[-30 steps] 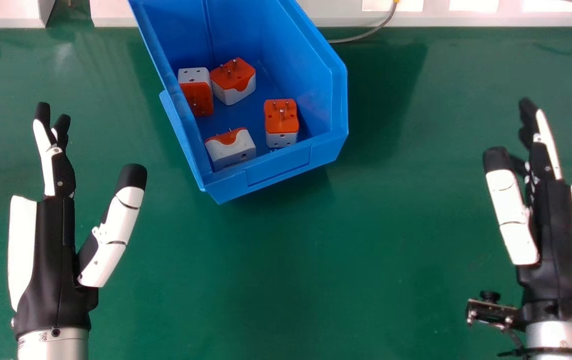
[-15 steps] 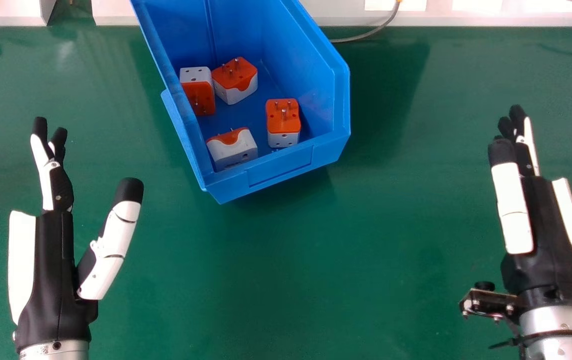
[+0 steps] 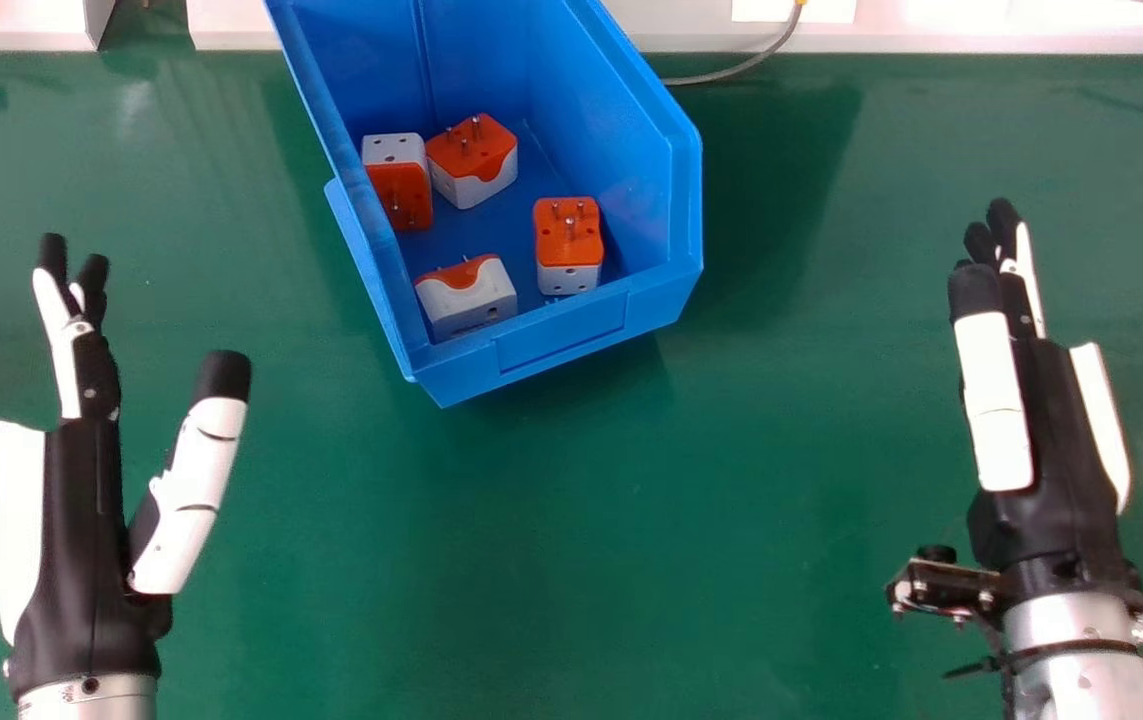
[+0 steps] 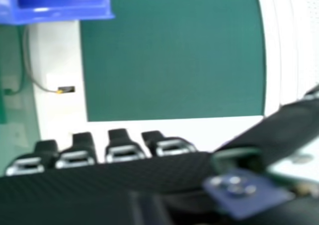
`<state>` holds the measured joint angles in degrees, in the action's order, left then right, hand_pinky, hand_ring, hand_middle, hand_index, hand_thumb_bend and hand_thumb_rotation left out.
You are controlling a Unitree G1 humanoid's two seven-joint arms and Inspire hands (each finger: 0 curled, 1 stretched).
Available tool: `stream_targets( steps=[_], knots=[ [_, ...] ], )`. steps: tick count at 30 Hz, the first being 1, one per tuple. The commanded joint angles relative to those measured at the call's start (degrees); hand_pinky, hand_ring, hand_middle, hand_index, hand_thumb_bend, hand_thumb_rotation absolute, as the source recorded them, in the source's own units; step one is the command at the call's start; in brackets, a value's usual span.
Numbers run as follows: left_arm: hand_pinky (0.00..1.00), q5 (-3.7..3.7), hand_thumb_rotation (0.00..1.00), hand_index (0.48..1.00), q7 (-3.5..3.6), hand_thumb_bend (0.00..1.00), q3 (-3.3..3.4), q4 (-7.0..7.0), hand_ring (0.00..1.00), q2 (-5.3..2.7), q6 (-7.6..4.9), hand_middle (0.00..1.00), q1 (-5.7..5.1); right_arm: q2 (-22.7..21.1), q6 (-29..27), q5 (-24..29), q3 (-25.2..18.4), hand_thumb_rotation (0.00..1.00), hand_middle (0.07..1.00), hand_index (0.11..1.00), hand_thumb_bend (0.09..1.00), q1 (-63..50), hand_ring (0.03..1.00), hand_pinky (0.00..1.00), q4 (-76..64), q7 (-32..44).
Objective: Pick all objects and put in blue box
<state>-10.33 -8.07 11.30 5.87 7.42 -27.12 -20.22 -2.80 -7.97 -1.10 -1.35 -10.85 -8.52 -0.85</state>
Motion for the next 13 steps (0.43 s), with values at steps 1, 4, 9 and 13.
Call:
stream_targets(
  steps=[1,4,9,13],
  knots=[
    [1.0,1.66,0.91,1.0,0.66,0.54,0.52,0.45,1.0,0.45,-0.12,1.0,0.57,0.3,-1.8,-0.1,0.1,1.0,1.0,1.0,0.475,1.1,1.0,1.0,0.1,-0.1],
    [1.0,4.52,0.92,1.0,2.08,0.54,0.4,0.18,1.0,0.12,-0.25,1.0,1.2,0.7,-1.9,-0.4,0.3,1.0,1.0,1.0,0.475,1.6,1.0,1.0,0.8,-0.1],
    [1.0,6.07,0.95,1.0,2.93,0.51,0.22,0.08,1.0,-0.36,0.25,1.0,2.29,1.1,-2.5,-1.0,0.4,1.0,1.0,1.0,0.516,2.8,1.0,1.0,2.2,-0.4],
    [1.0,7.29,0.98,1.0,3.69,0.47,-0.07,0.65,1.0,-0.84,0.94,1.0,2.59,1.5,-2.6,-1.0,0.3,1.0,1.0,1.0,0.507,3.1,1.0,1.0,2.6,-0.6]
  ],
)
